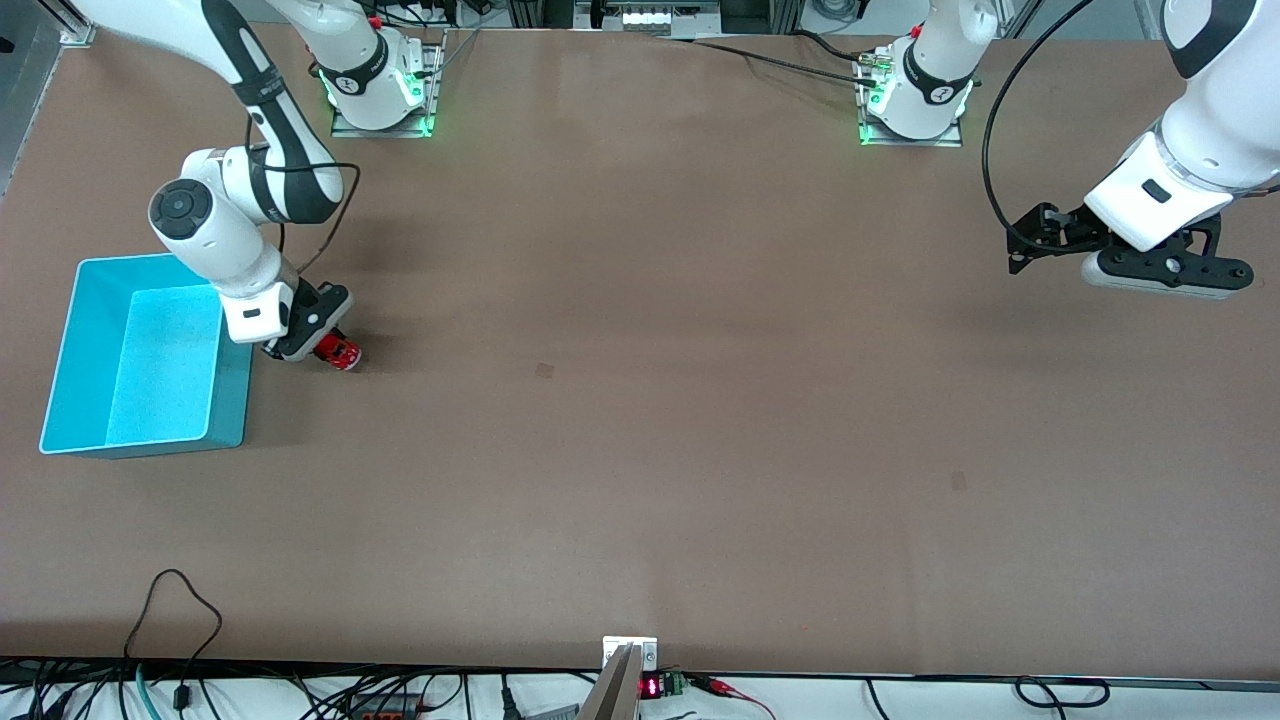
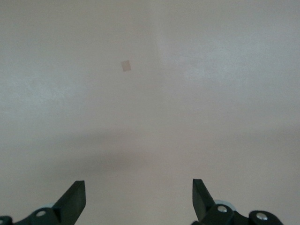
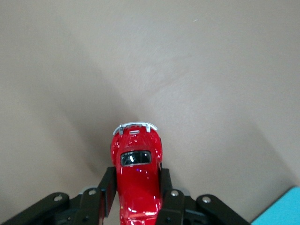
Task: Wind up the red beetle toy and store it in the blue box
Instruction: 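Lift the car with the right gripper and carry it over the blue box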
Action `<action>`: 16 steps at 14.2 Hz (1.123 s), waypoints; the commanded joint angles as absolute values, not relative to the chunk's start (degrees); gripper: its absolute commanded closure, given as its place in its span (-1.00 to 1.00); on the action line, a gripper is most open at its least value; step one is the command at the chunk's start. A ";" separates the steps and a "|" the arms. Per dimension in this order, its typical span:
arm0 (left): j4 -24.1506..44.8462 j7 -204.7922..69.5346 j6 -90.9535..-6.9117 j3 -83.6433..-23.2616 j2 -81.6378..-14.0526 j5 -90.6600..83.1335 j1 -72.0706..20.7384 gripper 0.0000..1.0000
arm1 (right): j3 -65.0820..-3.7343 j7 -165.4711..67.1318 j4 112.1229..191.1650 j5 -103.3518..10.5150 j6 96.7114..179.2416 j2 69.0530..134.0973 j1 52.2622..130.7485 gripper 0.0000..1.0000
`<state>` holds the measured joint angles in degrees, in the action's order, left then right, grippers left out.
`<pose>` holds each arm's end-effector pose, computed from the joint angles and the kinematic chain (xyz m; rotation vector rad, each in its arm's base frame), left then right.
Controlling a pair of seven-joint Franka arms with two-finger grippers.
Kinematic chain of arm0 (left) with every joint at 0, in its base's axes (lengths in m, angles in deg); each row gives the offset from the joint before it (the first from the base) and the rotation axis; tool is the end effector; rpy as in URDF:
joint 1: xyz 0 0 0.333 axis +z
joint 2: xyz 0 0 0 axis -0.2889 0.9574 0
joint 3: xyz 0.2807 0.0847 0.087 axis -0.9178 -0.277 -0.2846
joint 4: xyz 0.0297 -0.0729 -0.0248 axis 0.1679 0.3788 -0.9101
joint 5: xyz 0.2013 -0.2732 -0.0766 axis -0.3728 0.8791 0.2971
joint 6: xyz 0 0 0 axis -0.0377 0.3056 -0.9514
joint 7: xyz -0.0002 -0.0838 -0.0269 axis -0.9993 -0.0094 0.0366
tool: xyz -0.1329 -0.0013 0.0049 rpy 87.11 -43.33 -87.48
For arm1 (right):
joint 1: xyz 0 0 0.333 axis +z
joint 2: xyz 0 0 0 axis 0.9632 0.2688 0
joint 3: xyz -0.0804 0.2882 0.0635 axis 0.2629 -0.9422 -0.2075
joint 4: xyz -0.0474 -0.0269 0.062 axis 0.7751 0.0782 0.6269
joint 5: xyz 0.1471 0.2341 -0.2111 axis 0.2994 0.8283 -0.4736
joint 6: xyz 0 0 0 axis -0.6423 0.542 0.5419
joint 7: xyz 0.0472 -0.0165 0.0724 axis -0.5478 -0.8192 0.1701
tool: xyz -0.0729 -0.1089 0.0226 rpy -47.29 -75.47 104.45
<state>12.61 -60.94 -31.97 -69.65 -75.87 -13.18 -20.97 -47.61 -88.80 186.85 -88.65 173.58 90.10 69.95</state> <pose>0.5030 -0.0543 0.5361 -3.1283 0.1784 -0.0154 0.5002 0.0306 0.2567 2.7738 1.3596 0.1170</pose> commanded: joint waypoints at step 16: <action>13.29 -61.88 -32.23 -69.76 -76.89 -14.34 -21.27 -1.00 | -26.60 -69.10 172.42 -86.96 144.62 88.21 66.94 1.00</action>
